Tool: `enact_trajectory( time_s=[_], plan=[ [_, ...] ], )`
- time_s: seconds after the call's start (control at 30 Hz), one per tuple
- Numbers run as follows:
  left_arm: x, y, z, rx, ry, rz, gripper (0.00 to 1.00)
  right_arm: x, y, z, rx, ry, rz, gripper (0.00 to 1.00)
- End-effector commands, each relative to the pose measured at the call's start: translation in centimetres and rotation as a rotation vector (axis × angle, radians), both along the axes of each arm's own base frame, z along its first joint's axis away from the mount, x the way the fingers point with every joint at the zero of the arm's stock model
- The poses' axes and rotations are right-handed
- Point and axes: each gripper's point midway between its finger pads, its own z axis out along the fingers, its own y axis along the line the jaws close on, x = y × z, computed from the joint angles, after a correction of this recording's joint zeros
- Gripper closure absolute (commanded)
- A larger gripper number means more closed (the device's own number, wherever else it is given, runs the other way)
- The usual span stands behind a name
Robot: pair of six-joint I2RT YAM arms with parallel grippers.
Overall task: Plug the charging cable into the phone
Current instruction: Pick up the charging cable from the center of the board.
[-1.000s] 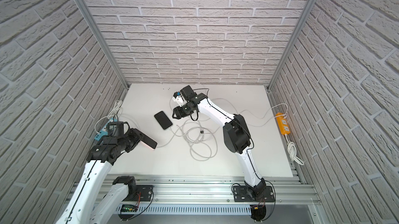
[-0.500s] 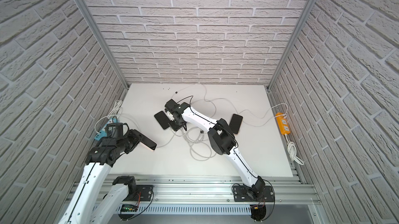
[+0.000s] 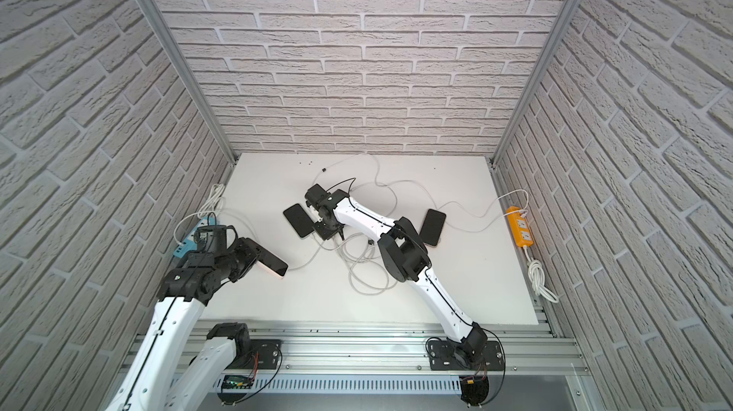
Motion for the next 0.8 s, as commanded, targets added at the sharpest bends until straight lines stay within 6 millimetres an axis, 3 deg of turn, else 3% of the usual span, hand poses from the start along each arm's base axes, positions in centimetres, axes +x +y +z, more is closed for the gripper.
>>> enact_trajectory(
  time_s=[0.0,0.33,0.5,0.6,0.77],
  plan=[
    [0.7,0.1,1.2,0.007,-0.055,-0.006,1.00,-0.5,-0.1,-1.1,-0.019,0.027,0.007,0.73],
    [0.8,-0.1,0.7,-0.010,-0.054,-0.003,1.00,-1.3,-1.4,-2.0,-0.067,0.041,0.003,0.82],
    [0.7,-0.1,0.6,-0.016,-0.055,-0.001,1.00,-1.0,-1.0,-1.7,-0.061,0.033,0.015,0.97],
    [0.8,-0.2,0.6,-0.016,-0.055,-0.003,1.00,-0.4,0.2,0.8,0.007,0.006,0.030,0.97],
    [1.8,-0.8,2.3,-0.041,-0.138,-0.032,1.00,-0.6,2.1,9.5,0.250,-0.021,0.053,0.97]
  ],
)
